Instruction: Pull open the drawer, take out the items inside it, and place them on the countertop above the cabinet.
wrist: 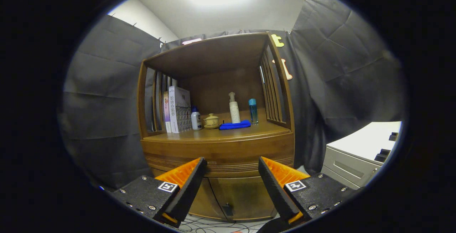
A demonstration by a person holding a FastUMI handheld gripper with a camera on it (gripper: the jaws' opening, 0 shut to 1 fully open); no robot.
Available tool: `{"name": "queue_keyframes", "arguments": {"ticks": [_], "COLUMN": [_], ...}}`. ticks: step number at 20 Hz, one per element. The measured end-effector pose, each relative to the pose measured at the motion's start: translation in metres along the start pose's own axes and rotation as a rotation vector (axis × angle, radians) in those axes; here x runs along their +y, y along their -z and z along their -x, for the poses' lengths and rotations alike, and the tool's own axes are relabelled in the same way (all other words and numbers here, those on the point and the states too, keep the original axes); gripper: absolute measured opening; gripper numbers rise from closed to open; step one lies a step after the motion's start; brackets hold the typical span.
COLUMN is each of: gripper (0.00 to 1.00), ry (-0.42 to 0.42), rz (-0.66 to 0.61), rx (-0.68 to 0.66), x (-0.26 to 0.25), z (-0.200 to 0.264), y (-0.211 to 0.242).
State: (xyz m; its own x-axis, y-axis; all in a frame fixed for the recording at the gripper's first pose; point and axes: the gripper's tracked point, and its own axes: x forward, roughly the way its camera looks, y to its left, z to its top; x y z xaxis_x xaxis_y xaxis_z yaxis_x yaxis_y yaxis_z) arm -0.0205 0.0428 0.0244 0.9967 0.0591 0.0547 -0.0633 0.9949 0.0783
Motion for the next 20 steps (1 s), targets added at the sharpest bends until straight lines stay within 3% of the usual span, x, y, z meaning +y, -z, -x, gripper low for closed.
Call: {"name": "queue_keyframes", "arguments": {"ticks": [8,15,20], "gripper": [0.93,0.93,0.93], "ry": [-0.027,-0.051,-0.064], "rz": [0.032,0.035,0.018], "rx": [-0.07,-0.074,-0.022], "x": [0.024,0.054,0.078], "z": [-0.004,-0.049,-0.089], "y": [-0.031,-0.039,-0.018]}}
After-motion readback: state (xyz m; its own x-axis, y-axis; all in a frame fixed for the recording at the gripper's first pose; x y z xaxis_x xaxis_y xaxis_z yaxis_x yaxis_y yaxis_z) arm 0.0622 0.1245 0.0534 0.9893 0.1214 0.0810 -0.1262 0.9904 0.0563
